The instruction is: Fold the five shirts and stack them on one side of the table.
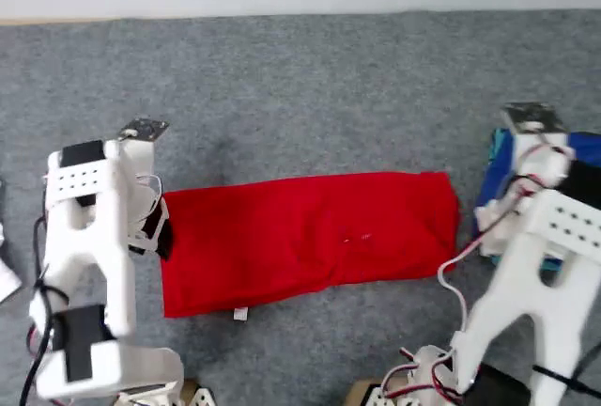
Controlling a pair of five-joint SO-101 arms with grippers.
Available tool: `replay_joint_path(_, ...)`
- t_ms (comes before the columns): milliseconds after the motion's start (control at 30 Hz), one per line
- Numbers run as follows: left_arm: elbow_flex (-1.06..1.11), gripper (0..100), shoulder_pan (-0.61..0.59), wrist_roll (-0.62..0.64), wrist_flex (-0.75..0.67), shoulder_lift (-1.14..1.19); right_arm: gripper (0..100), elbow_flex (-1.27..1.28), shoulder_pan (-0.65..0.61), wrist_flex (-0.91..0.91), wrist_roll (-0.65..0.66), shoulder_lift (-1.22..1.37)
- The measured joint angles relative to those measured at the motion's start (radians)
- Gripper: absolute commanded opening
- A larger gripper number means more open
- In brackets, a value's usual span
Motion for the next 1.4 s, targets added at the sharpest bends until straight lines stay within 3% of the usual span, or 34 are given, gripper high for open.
replay_joint_path(167,0.0,17,0.0,0.0,-0.04,0.107,0.9,0.002,0.077,0.0,0.064,-0.021)
replay_joint_path(567,-0.002,17,0.0,0.0,-0.184,0.267,0.9,0.035,0.084,0.0,0.081,-0.141)
replay_joint_path(1000,-0.002,0,0.069,-0.005,-0.196,0.285,0.9,0.06,0.084,0.0,0.081,-0.141)
replay_joint_path(1167,0.011,0,0.138,0.002,-0.196,0.284,0.9,0.06,0.084,0.0,0.081,-0.141)
replay_joint_path(1400,0.012,0,0.118,0.015,-0.18,0.135,0.9,0.06,0.084,0.0,0.081,-0.141)
